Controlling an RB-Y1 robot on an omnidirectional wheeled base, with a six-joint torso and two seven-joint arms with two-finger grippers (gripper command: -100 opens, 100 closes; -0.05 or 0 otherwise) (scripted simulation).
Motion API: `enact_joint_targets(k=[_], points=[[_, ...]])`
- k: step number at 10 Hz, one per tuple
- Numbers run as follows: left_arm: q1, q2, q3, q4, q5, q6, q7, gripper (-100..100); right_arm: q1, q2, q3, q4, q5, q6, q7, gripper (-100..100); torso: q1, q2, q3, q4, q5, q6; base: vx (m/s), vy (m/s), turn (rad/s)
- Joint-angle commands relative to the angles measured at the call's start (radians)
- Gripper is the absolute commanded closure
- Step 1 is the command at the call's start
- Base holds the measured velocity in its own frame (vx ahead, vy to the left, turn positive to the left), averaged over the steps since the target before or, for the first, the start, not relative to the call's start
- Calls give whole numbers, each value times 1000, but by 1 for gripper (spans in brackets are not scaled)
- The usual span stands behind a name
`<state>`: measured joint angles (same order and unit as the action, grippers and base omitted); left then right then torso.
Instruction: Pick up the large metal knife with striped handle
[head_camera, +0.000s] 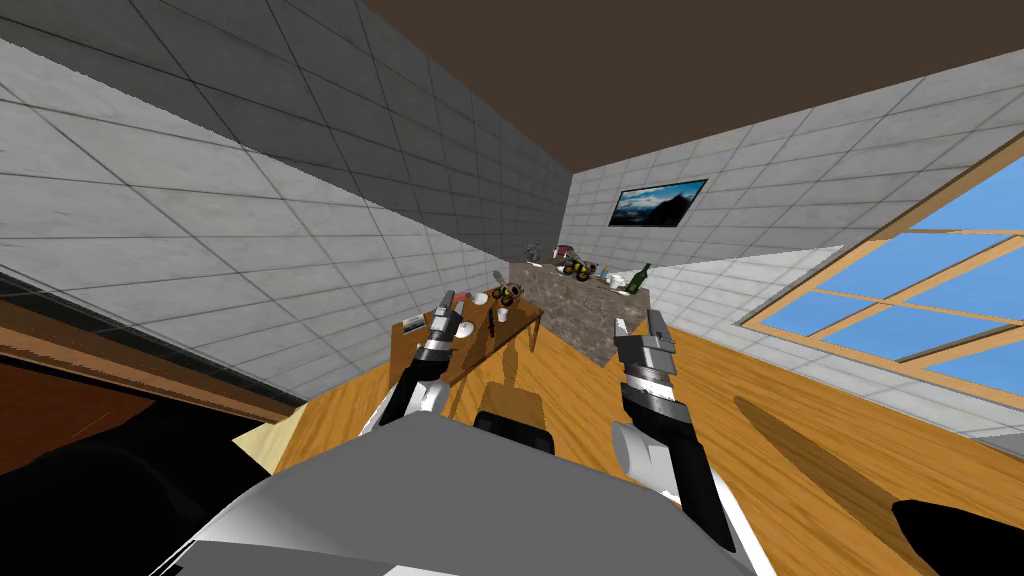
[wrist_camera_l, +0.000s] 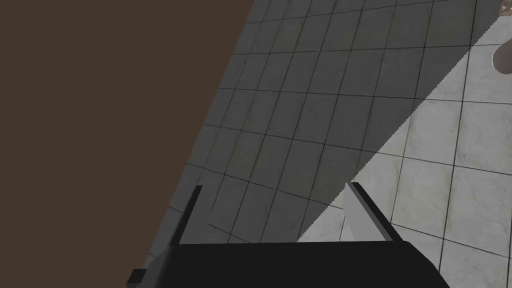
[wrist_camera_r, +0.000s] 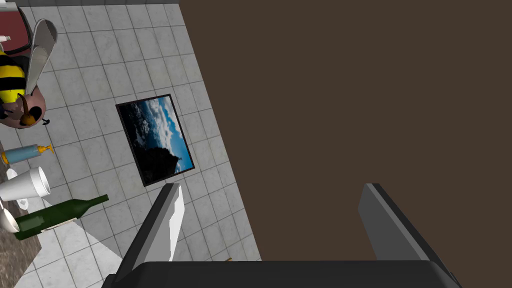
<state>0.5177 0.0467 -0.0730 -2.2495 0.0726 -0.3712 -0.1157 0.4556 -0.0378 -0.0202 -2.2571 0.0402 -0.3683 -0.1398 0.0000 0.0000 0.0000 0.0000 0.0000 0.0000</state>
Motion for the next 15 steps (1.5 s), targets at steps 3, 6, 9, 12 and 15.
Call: enact_joint_targets(k=[3,6,9,12,15], points=[[41,73,-17,38,-2,22,16,-100,0,0,0,0,0,0,0,0,-3,-5,-3,-1,-1,0,82,-53,-15],[93,146,-38,85,-1,52,37,-100,0,0,0,0,0,0,0,0,-4,-9,-5,-2,-1,0,139,-77,-16],[136,201,-56,121,1,76,53,-100,0,0,0,0,0,0,0,0,-6,-10,-6,-2,-1,0,136,-77,-10],[205,289,-85,182,6,117,79,-100,0,0,0,0,0,0,0,0,-4,-9,-5,-2,-1,0,158,-72,-16],[275,377,-112,246,9,156,108,-100,0,0,0,0,0,0,0,0,-5,-12,-7,-3,-1,0,193,-94,-24]])
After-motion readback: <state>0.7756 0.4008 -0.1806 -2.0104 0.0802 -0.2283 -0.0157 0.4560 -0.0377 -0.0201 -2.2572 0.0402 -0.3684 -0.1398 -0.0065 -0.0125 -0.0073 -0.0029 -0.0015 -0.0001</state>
